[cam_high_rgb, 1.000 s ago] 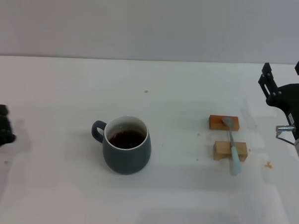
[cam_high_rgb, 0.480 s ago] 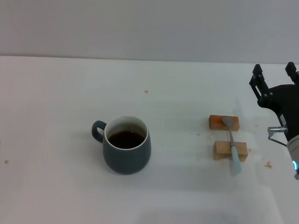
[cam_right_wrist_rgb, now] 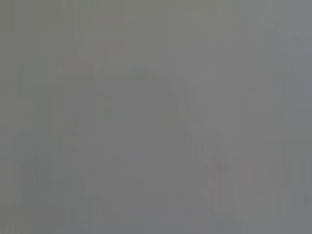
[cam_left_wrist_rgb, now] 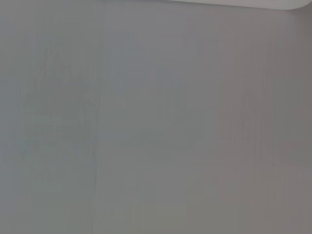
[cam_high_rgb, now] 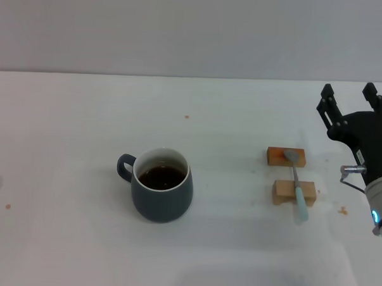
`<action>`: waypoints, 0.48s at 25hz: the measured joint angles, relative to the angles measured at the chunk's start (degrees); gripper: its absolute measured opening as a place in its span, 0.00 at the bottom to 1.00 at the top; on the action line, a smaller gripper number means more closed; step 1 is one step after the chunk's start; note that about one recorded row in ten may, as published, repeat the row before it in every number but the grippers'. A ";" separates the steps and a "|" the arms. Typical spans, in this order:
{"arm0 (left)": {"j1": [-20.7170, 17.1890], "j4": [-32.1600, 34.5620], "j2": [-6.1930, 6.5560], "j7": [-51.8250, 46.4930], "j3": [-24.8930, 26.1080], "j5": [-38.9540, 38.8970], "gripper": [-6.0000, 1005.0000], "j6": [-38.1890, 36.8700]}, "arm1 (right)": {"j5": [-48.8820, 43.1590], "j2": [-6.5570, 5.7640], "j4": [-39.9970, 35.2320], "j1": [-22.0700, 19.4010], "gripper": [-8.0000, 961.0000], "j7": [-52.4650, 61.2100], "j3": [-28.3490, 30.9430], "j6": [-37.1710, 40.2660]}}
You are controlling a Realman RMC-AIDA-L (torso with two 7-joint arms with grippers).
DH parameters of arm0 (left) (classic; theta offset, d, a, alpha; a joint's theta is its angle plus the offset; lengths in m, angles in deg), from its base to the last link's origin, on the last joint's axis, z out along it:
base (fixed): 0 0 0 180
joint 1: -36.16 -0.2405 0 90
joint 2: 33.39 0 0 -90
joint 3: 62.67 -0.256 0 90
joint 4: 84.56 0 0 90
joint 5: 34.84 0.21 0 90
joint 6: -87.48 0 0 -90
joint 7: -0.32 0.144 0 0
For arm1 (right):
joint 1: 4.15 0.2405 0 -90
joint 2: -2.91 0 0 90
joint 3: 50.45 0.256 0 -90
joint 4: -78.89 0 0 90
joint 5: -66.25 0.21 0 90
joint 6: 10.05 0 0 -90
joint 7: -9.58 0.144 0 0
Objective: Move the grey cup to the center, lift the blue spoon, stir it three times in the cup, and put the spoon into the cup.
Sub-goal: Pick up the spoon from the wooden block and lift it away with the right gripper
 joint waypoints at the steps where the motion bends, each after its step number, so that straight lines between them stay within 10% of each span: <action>1: 0.11 0.00 0.02 0.02 0.01 0.03 0.01 0.00 | 0.22 0.00 1.08 -0.87 0.77 0.00 -0.11 -0.08; 12: 0.51 0.10 0.12 0.18 0.02 0.09 0.01 0.35 | 2.91 0.11 4.28 -3.33 0.77 0.01 -3.45 -2.09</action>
